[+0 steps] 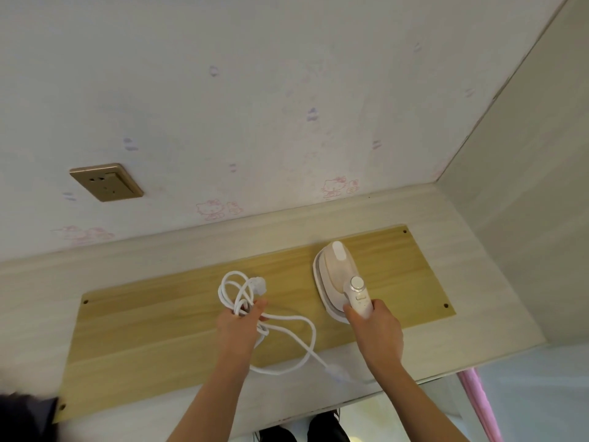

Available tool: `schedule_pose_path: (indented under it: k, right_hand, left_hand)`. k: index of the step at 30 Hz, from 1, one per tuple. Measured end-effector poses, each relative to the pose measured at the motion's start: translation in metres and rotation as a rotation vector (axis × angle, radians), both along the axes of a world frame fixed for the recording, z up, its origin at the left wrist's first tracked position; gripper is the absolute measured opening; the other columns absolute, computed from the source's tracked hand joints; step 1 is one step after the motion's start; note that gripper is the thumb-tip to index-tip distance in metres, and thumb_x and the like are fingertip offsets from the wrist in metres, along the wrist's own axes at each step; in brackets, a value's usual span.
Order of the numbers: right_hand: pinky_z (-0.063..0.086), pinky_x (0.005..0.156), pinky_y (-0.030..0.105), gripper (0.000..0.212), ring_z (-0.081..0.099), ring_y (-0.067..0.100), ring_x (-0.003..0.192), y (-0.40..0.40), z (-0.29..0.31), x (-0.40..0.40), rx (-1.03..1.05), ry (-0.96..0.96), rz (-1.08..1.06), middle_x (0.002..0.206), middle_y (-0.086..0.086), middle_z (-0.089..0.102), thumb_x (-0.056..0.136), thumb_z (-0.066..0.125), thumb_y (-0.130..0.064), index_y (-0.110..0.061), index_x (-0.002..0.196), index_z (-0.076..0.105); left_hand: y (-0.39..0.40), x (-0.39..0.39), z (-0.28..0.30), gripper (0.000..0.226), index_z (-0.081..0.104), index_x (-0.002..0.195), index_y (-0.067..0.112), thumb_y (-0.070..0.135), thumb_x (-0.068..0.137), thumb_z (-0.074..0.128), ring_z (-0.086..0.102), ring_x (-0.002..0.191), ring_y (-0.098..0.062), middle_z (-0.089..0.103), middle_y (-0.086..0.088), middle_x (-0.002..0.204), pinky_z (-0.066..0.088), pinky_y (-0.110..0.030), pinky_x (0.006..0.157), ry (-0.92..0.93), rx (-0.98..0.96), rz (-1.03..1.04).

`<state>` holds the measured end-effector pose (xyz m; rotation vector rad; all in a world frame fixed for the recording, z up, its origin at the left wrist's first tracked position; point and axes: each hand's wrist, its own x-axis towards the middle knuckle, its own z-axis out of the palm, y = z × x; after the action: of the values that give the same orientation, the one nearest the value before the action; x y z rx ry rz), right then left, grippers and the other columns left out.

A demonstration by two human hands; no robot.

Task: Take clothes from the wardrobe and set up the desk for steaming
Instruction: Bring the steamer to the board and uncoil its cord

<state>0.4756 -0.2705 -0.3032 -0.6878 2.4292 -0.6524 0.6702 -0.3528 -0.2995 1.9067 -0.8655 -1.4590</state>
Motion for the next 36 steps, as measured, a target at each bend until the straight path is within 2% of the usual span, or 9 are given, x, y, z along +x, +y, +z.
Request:
schedule_pose_path:
  k: [7, 13, 21, 26, 29, 31, 33, 34, 36]
  right_hand:
    - [0.039, 0.057, 0.03, 0.034, 0.058, 0.022, 0.073, -0.006, -0.002, 0.001, 0.019, 0.062, 0.008, 0.079, 0.003, 0.062, 0.084, 0.063, -0.044, -0.012, 0.093, 0.057]
    - [0.034, 0.052, 0.03, 0.03, 0.055, 0.018, 0.067, -0.006, -0.001, 0.003, 0.015, 0.043, 0.0, 0.074, -0.001, 0.059, 0.084, 0.064, -0.041, -0.013, 0.09, 0.056]
    - [0.037, 0.055, 0.031, 0.03, 0.055, 0.018, 0.066, -0.002, -0.001, 0.003, 0.024, 0.052, -0.004, 0.072, -0.002, 0.058, 0.084, 0.063, -0.042, -0.013, 0.088, 0.056]
    - [0.043, 0.059, 0.033, 0.033, 0.057, 0.021, 0.07, -0.003, 0.0, -0.002, 0.056, 0.049, 0.057, 0.076, 0.001, 0.06, 0.085, 0.06, -0.043, -0.011, 0.091, 0.055]
    - [0.049, 0.07, 0.039, 0.041, 0.057, 0.027, 0.083, -0.003, 0.004, -0.002, 0.129, 0.059, 0.124, 0.093, 0.009, 0.063, 0.087, 0.059, -0.046, -0.008, 0.101, 0.051]
    - [0.047, 0.086, 0.045, 0.061, 0.051, 0.033, 0.108, -0.005, 0.008, 0.002, 0.201, 0.243, 0.178, 0.119, 0.015, 0.056, 0.086, 0.059, -0.05, -0.004, 0.124, 0.044]
    - [0.042, 0.097, 0.047, 0.074, 0.041, 0.036, 0.123, -0.01, 0.024, 0.007, 0.092, 0.418, 0.185, 0.133, 0.017, 0.048, 0.087, 0.057, -0.051, -0.002, 0.138, 0.033]
    - [0.041, 0.097, 0.046, 0.071, 0.041, 0.034, 0.122, -0.015, 0.034, 0.012, -0.021, 0.424, 0.214, 0.132, 0.015, 0.05, 0.089, 0.055, -0.049, -0.003, 0.139, 0.034]
    - [0.046, 0.09, 0.037, 0.051, 0.052, 0.023, 0.11, -0.028, 0.05, 0.024, -0.201, 0.235, 0.352, 0.115, 0.004, 0.06, 0.093, 0.053, -0.044, -0.01, 0.13, 0.047]
  left_hand:
    - [-0.005, 0.012, -0.001, 0.025, 0.07, 0.082, -0.002, 0.021, 0.079, 0.077, 0.064, 0.061, -0.02, 0.072, -0.016, 0.075, 0.043, -0.027, 0.057, 0.026, 0.011, 0.003]
    - [-0.007, 0.02, -0.004, 0.022, 0.07, 0.079, 0.0, 0.021, 0.08, 0.077, 0.067, 0.065, -0.023, 0.072, -0.013, 0.071, 0.044, -0.028, 0.059, 0.03, 0.017, -0.005]
    - [-0.009, 0.017, -0.002, 0.019, 0.07, 0.082, 0.002, 0.02, 0.08, 0.077, 0.065, 0.062, -0.018, 0.072, -0.012, 0.074, 0.043, -0.026, 0.056, 0.047, 0.021, -0.014]
    - [-0.011, 0.017, -0.002, 0.019, 0.074, 0.08, 0.005, 0.024, 0.082, 0.075, 0.064, 0.064, -0.018, 0.074, -0.011, 0.074, 0.045, -0.03, 0.063, 0.078, 0.014, -0.05]
    - [-0.01, 0.02, 0.002, 0.021, 0.075, 0.082, 0.006, 0.026, 0.082, 0.074, 0.063, 0.064, -0.017, 0.074, -0.01, 0.074, 0.045, -0.029, 0.06, 0.09, 0.007, -0.052]
    - [-0.01, 0.023, 0.007, 0.02, 0.075, 0.083, 0.007, 0.027, 0.083, 0.073, 0.063, 0.059, -0.012, 0.075, -0.008, 0.074, 0.043, -0.027, 0.059, 0.094, 0.001, -0.066]
    - [-0.011, 0.027, 0.013, 0.015, 0.076, 0.083, 0.011, 0.025, 0.085, 0.071, 0.063, 0.056, -0.005, 0.075, -0.007, 0.075, 0.041, -0.02, 0.053, 0.113, -0.009, -0.093]
    - [-0.011, 0.028, 0.016, 0.014, 0.076, 0.083, 0.011, 0.024, 0.086, 0.07, 0.066, 0.061, -0.006, 0.075, -0.007, 0.075, 0.041, -0.017, 0.051, 0.125, -0.018, -0.104]
    - [-0.012, 0.03, 0.019, 0.014, 0.076, 0.08, 0.012, 0.023, 0.086, 0.07, 0.071, 0.073, -0.012, 0.076, -0.005, 0.078, 0.041, -0.017, 0.051, 0.141, -0.031, -0.108]
